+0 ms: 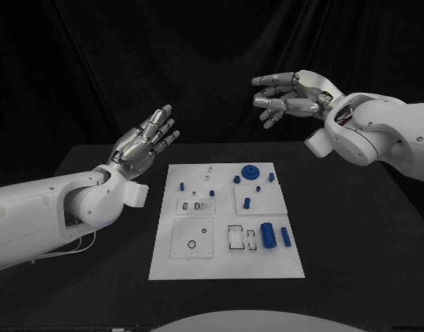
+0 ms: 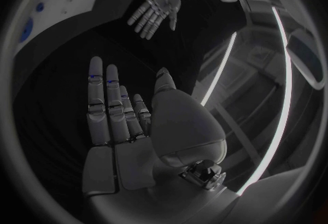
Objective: Assemble the parts on the task board
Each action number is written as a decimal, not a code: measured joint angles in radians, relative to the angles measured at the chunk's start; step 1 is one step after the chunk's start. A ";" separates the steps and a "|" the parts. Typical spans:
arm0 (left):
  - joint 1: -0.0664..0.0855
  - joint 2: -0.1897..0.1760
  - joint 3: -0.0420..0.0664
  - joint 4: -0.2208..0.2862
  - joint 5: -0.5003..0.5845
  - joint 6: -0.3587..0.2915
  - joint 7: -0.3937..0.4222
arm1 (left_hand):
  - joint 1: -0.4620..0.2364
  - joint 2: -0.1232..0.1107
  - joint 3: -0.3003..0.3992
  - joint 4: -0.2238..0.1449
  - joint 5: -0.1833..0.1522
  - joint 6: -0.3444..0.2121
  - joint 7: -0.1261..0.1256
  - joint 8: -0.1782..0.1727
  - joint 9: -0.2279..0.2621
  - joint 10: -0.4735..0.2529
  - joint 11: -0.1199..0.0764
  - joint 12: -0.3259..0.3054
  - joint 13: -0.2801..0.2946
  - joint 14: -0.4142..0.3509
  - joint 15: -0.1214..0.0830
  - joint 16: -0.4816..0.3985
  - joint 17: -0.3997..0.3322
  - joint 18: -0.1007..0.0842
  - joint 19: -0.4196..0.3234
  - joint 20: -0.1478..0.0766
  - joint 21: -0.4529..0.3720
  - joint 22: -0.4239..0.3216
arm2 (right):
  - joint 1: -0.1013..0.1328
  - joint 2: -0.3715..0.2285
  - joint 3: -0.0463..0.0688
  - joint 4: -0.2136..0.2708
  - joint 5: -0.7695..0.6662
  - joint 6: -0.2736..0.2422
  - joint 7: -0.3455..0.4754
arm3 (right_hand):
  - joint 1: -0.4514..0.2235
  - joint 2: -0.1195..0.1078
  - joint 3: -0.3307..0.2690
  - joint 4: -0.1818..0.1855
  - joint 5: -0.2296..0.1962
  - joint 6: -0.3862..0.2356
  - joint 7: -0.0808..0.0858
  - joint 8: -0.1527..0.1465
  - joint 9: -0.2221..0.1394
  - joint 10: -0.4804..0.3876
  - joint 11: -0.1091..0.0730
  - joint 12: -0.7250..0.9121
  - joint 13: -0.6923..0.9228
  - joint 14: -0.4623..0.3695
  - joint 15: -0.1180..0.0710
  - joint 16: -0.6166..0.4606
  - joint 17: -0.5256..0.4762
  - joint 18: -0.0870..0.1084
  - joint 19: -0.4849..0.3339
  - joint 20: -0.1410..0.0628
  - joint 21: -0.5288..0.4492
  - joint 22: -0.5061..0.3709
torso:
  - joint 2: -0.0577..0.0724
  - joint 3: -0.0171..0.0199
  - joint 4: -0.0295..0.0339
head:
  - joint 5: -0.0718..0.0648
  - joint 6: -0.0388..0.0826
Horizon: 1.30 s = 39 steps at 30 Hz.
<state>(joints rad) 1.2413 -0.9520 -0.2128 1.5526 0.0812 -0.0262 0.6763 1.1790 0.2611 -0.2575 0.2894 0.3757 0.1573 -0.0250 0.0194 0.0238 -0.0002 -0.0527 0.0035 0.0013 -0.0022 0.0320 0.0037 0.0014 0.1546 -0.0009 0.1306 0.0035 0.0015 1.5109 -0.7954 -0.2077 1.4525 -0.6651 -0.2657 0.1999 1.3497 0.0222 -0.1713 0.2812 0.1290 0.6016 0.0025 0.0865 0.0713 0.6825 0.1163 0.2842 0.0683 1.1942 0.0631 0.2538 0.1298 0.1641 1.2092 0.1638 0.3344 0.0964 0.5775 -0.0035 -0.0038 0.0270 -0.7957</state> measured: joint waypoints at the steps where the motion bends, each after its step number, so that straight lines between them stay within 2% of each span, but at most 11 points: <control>1: 0.001 -0.006 0.000 0.002 -0.001 0.001 0.000 | 0.000 0.000 0.000 0.000 0.000 0.000 0.000 0.000 0.000 0.000 0.003 0.000 0.000 0.001 0.003 0.000 0.000 0.000 0.000 0.000 0.000 0.000 | 0.002 0.011 0.000 -0.006 -0.067 0.008 -0.015 | -0.020 -0.040 0.056 0.007 -0.023 0.082 -0.019 0.018 0.012 0.047 -0.017 0.000 0.001 0.069 -0.025 0.020 0.014 0.000 0.063 -0.026 0.015 0.005 | 0.003 -0.0008 0.0009 | 0.002 0.000; 3: 0.003 -0.017 0.000 0.004 -0.003 0.001 0.000 | 0.005 0.005 0.002 0.002 0.000 0.000 0.000 0.000 0.000 0.000 0.003 0.000 0.000 0.000 0.007 0.000 0.000 0.000 0.001 0.009 0.000 0.000 | 0.005 0.037 0.000 -0.017 -0.230 0.027 -0.047 | -0.025 -0.065 0.126 0.003 -0.017 0.157 -0.046 0.032 0.023 0.121 -0.047 0.000 0.003 0.162 -0.061 0.043 0.036 0.001 0.149 -0.058 0.034 0.012 | 0.009 -0.0023 0.0033 | 0.004 0.000; 5: 0.005 -0.023 0.000 0.004 -0.004 0.002 0.000 | 0.006 0.006 0.003 0.003 0.005 -0.002 0.002 0.000 0.000 0.000 0.014 0.000 0.000 0.002 0.023 0.000 0.000 0.000 -0.001 0.018 0.000 0.000 | 0.006 0.057 0.000 -0.025 -0.369 0.043 -0.066 | 0.016 -0.064 0.164 -0.023 0.056 0.200 -0.065 0.041 0.033 0.181 -0.070 0.000 0.004 0.215 -0.083 0.057 0.054 0.016 0.198 -0.083 0.048 0.018 | 0.016 -0.0040 0.0058 | 0.005 0.002; 8: 0.007 -0.023 0.000 0.000 -0.006 0.006 0.000 | 0.010 0.010 0.003 0.003 0.010 -0.001 0.006 0.000 0.000 0.000 0.021 0.000 0.000 0.003 0.033 0.000 0.000 0.000 0.002 0.027 0.000 0.000 | 0.005 0.093 0.000 -0.048 -0.598 0.072 -0.093 | 0.082 -0.073 0.213 -0.072 0.106 0.233 -0.057 0.030 0.045 0.258 -0.081 -0.046 -0.001 0.267 -0.102 0.081 0.102 0.016 0.251 -0.111 0.081 0.039 | 0.024 -0.0053 0.0083 | 0.002 0.004; 14: 0.008 -0.020 0.000 -0.010 -0.009 0.018 0.000 | 0.015 0.015 0.003 0.003 0.015 0.000 0.007 0.000 0.000 0.000 0.028 0.000 0.000 0.003 0.040 0.000 0.000 0.000 -0.002 0.037 0.000 0.000 | -0.017 0.142 0.000 -0.079 -0.916 0.122 -0.123 | 0.100 -0.091 0.257 -0.087 0.075 0.285 -0.031 0.011 0.065 0.353 -0.087 -0.122 -0.003 0.271 -0.115 0.188 0.203 0.016 0.252 -0.112 0.180 0.118 | 0.036 -0.0067 0.0149 | -0.011 0.001; 17: 0.009 -0.019 0.000 -0.010 -0.010 0.026 0.001 | 0.021 0.015 0.003 0.003 0.019 0.004 0.011 0.000 0.000 0.000 0.028 0.000 0.000 0.001 0.046 0.000 0.000 0.000 0.002 0.041 0.000 0.000 | -0.032 0.155 0.000 -0.088 -1.006 0.139 -0.136 | 0.083 -0.108 0.277 -0.085 0.070 0.295 -0.027 -0.008 0.074 0.381 -0.097 -0.158 0.000 0.271 -0.122 0.275 0.271 0.014 0.251 -0.121 0.355 0.308 | 0.042 -0.0078 0.0235 | -0.026 0.001; 18: 0.009 -0.019 0.000 -0.010 -0.010 0.028 0.001 | 0.024 0.015 0.003 0.003 0.023 0.004 0.011 0.000 0.000 0.002 0.030 0.000 0.000 0.003 0.047 0.000 0.000 0.000 0.002 0.041 0.000 0.000 | -0.036 0.158 0.000 -0.090 -1.025 0.142 -0.139 | 0.078 -0.113 0.280 -0.086 0.068 0.298 -0.030 -0.012 0.076 0.381 -0.097 -0.166 0.002 0.271 -0.122 0.295 0.288 0.003 0.244 -0.127 0.392 0.348 | 0.043 -0.0080 0.0258 | -0.030 0.001; 21: 0.009 -0.019 0.000 -0.011 -0.011 0.035 0.001 | 0.024 0.015 0.006 0.000 0.027 0.007 0.014 0.000 0.000 -0.001 0.034 0.000 0.000 0.003 0.047 0.000 0.000 0.000 0.000 0.046 0.000 0.000 | -0.048 0.166 0.000 -0.092 -1.074 0.153 -0.152 | 0.078 -0.124 0.290 -0.106 0.074 0.292 -0.044 -0.017 0.083 0.290 -0.093 -0.210 0.004 0.205 -0.116 0.329 0.326 -0.001 0.144 -0.117 0.371 0.317 | 0.049 -0.0080 0.0316 | -0.039 0.006; 26: 0.009 -0.018 0.000 -0.017 -0.018 0.044 0.001 | 0.033 0.017 0.008 0.003 0.035 0.007 0.014 0.000 0.000 -0.001 0.034 0.000 0.000 0.001 0.052 0.000 -0.001 0.000 0.002 0.048 0.000 0.000 | -0.067 0.174 0.000 -0.105 -1.121 0.168 -0.177 | 0.078 -0.124 0.303 -0.134 0.103 0.264 -0.047 -0.017 0.087 0.273 -0.090 -0.186 0.023 0.182 -0.115 0.393 0.367 -0.001 0.114 -0.111 0.482 0.447 | 0.058 -0.0074 0.0394 | -0.050 0.011; 35: 0.009 -0.009 0.000 -0.028 -0.029 0.061 0.001 | 0.036 0.020 0.008 0.003 0.043 0.010 0.024 0.000 0.000 0.002 0.037 0.000 0.000 0.003 0.061 0.000 -0.001 0.000 0.002 0.056 0.000 0.000 | -0.102 0.196 0.000 -0.146 -1.166 0.182 -0.209 | 0.066 -0.127 0.305 -0.142 0.091 0.255 -0.038 -0.017 0.095 0.275 -0.087 -0.168 0.038 0.171 -0.118 0.441 0.392 -0.001 0.107 -0.110 0.604 0.601 | 0.058 -0.0080 0.0375 | -0.037 0.002; 39: 0.009 -0.006 0.000 -0.035 -0.031 0.070 0.001 | 0.044 0.022 0.013 0.002 0.051 0.011 0.025 0.000 0.000 0.002 0.037 0.000 0.000 0.003 0.062 0.000 0.000 0.000 0.002 0.063 0.000 0.000 | -0.120 0.209 0.000 -0.168 -1.177 0.181 -0.215 | 0.059 -0.121 0.307 -0.144 0.086 0.258 -0.029 -0.017 0.098 0.266 -0.083 -0.168 0.040 0.171 -0.118 0.452 0.396 -0.017 0.120 -0.112 0.662 0.675 | 0.057 -0.0085 0.0367 | -0.034 -0.004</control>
<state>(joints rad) 1.2499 -0.9582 -0.2133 1.5180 0.0501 0.0441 0.6771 1.2229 0.2831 -0.2447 0.2910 0.4270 0.1682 0.0002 0.0194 0.0236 0.0019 -0.0154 0.0035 0.0015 0.0005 0.0935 0.0037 0.0009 0.1545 0.0009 0.1932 0.0035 0.0017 1.3907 -0.5860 -0.2079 1.2844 -1.8425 -0.0843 -0.0151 1.4089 -0.0985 0.1355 0.1377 0.2150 0.8592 -0.0261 0.0697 0.1696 0.9480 0.0337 0.1162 0.1086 1.3656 -0.0544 0.7054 0.5257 0.1472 1.3293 0.0517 0.9961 0.7715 0.6348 -0.0121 0.0329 -0.0072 -0.7996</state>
